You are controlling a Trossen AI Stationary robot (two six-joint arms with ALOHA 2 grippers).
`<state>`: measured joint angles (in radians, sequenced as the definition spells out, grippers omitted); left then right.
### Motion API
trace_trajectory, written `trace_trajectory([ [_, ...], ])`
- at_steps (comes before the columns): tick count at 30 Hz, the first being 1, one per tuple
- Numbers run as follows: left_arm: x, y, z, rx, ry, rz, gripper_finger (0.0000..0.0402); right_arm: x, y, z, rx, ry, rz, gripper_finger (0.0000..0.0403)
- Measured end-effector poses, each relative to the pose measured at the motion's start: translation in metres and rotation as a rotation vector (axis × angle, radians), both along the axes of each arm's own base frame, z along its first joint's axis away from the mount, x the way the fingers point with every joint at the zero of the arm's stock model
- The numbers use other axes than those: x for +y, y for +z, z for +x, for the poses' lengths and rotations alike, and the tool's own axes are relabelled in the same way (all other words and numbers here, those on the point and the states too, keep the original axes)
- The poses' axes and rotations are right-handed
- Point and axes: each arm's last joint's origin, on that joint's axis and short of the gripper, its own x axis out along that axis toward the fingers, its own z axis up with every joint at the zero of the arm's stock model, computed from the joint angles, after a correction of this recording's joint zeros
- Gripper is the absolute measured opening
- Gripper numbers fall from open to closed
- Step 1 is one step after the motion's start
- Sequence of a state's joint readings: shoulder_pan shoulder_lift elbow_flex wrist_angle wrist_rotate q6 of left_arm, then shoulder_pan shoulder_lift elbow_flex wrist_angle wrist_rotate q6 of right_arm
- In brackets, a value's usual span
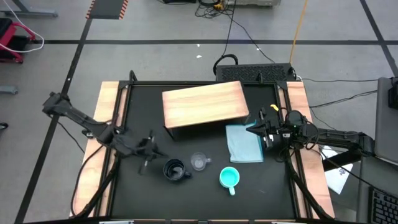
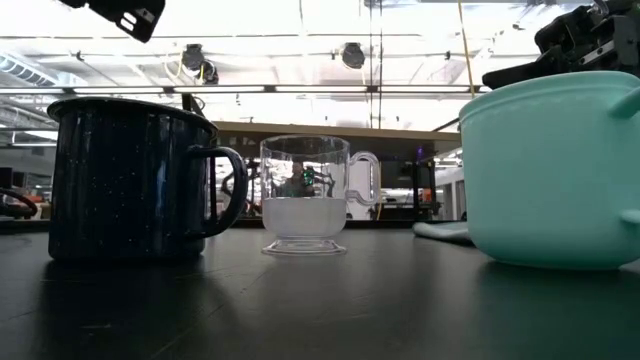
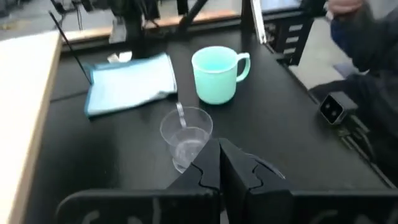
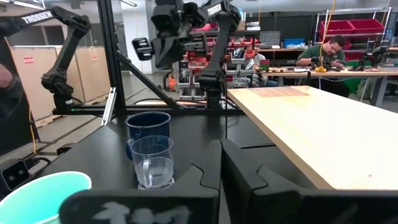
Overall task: Stack small to large cups/mugs on shelf
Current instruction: Put the dark blue mug on the shelf
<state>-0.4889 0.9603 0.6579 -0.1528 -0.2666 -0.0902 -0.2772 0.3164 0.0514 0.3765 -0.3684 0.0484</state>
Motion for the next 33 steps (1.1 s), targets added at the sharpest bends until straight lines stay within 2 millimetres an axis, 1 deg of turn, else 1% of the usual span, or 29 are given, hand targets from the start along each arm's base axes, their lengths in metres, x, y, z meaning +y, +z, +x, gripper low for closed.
trace_trajectory([
  [3,-0.005,-0.004,0.012,0.053,0.045,0.019,0.0003,0.0,0.0,0.0,0.0,0.0,0.0,0.0],
  [5,-0.007,-0.001,0.02,0.066,0.082,0.008,0.0003,0.0,0.0,0.0,0.0,0.0,0.0,0.0],
  [10,-0.013,0.006,0.036,0.107,0.049,-0.004,0.0003,0.0,0.0,0.0,0.002,0.0,0.0,0.0],
  [16,-0.016,0.016,0.046,0.164,0.042,0.037,0.0003,0.0,-0.002,0.0,0.016,0.0,0.004,0.0],
  [25,-0.012,0.026,0.06,0.337,0.039,0.067,0.0003,0.0,-0.001,0.0,0.014,0.0,0.004,0.0],
  [29,-0.012,0.029,0.073,0.403,0.014,0.067,0.0003,0.0,-0.001,0.0,0.014,0.0,0.004,0.0],
  [33,-0.014,0.024,0.087,0.451,-0.108,0.12,0.0003,0.0,-0.001,0.0,0.013,0.0,0.003,0.0],
])
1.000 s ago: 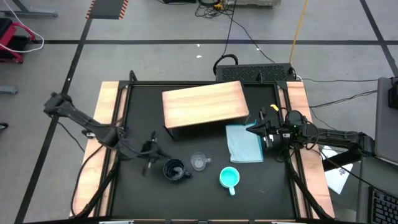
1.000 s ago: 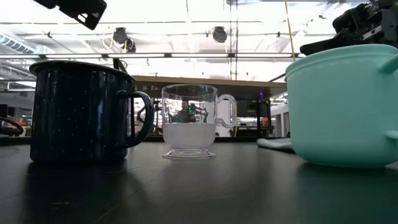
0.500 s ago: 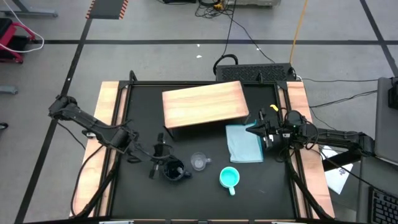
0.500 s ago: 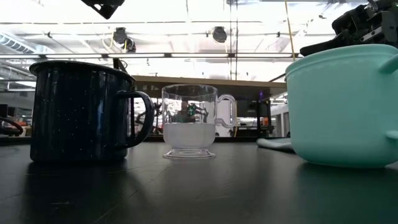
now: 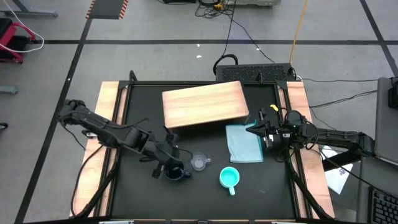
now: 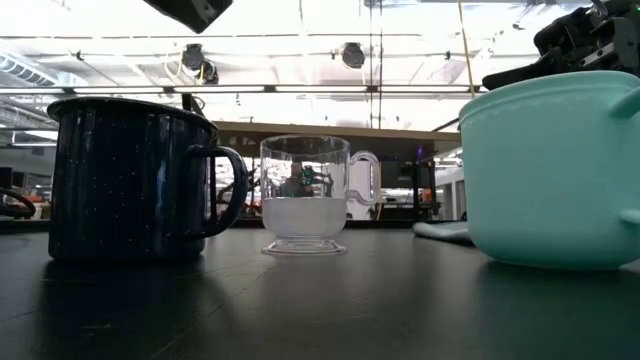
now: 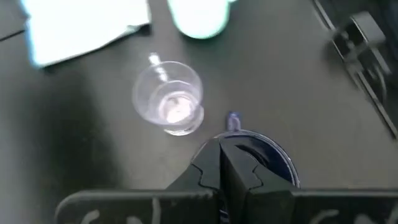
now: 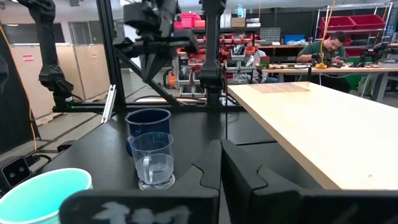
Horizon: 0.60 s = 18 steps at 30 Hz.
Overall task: Stack small to large cups/mugs on shelf
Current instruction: Put the dark blue mug on the shelf
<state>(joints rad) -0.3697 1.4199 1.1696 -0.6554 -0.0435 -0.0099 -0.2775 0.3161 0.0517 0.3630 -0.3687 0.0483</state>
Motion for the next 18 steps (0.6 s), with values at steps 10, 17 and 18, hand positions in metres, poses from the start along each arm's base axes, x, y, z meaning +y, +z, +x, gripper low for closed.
trace_trajectory([
  [10,0.016,-0.025,0.015,0.18,0.043,-0.019,0.0003,0.0,0.0,0.0,0.001,0.0,0.001,0.0],
  [17,0.025,-0.029,0.019,0.203,0.096,-0.036,0.0021,0.0,0.0,0.0,0.001,0.0,0.001,0.0],
  [18,0.026,-0.029,0.019,0.205,0.101,-0.038,0.0027,0.0,0.0,0.0,0.0,0.0,0.0,0.0],
])
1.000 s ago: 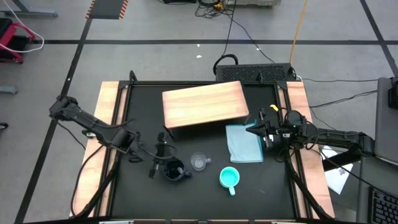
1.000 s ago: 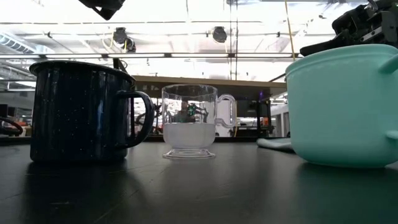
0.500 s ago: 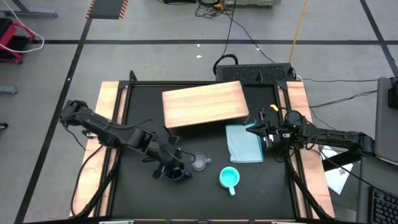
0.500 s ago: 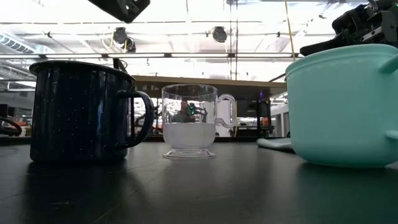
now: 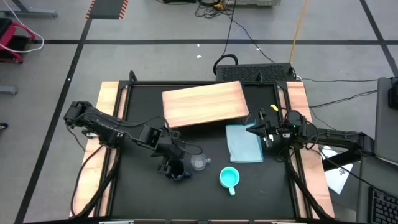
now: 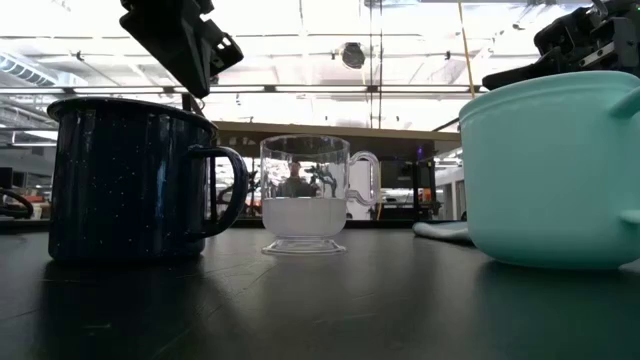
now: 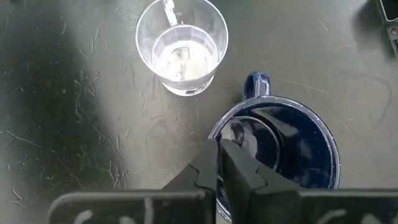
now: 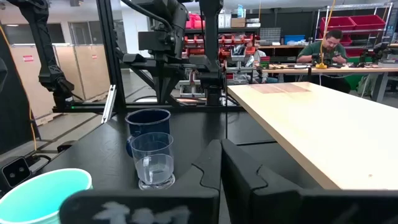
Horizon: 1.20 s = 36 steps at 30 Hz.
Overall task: Stack small to large cups/mugs on shelf
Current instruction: Put the dark blue mug on the shelf
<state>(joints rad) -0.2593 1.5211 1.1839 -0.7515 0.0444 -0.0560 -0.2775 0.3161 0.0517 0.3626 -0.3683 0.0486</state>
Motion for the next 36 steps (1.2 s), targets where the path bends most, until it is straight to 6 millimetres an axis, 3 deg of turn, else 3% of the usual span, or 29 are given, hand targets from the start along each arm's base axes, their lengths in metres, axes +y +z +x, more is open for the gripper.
trace_trajectory([
  [18,-0.001,-0.006,0.005,0.012,0.002,-0.031,0.0186,0.0,0.0,0.0,0.001,0.001,0.0,0.0],
  [36,0.002,-0.034,-0.003,0.052,0.038,0.013,0.02,0.0,0.0,0.0,0.001,0.0,0.0,0.0],
])
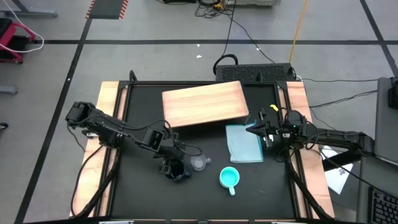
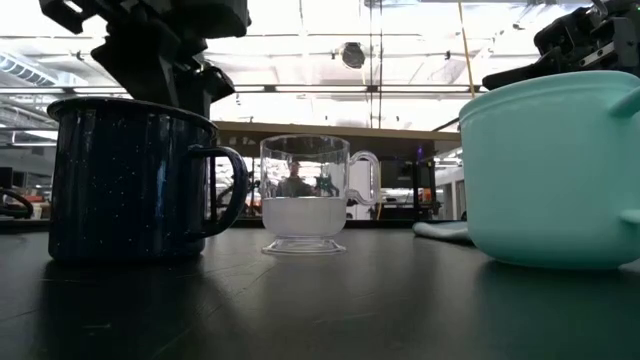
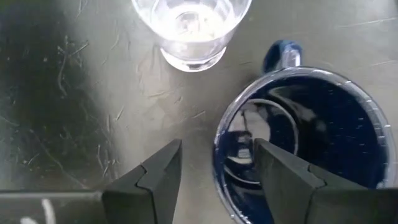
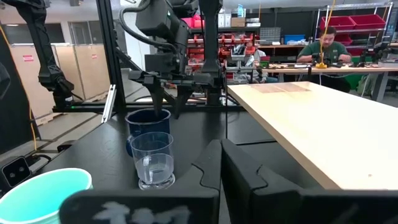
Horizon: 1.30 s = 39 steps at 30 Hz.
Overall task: Stack small to large cups/mugs on shelf
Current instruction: Put the dark blue mug on the shelf
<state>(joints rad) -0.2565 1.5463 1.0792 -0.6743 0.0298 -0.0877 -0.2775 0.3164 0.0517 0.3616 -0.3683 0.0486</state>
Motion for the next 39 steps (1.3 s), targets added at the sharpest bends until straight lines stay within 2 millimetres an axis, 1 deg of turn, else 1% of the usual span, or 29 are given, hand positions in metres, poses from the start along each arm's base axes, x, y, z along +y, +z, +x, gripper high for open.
trace_trajectory([
  [6,0.0004,-0.0006,-0.001,0.012,0.012,0.003,0.02,0.0,0.0,0.0,0.0,0.0,0.0,0.0],
  [19,0.0018,-0.0028,-0.0063,0.087,0.131,-0.029,0.02,0.0,0.0,0.0,0.0,0.0,0.0,0.0],
  [33,0.0017,-0.0027,-0.0062,0.088,0.144,-0.035,0.02,0.0,0.0,0.0,0.0,0.0,0.0,0.0],
  [39,-0.0014,-0.0027,-0.007,0.088,0.135,-0.035,0.02,0.0,0.0,0.0,0.0,0.0,0.0,0.0],
])
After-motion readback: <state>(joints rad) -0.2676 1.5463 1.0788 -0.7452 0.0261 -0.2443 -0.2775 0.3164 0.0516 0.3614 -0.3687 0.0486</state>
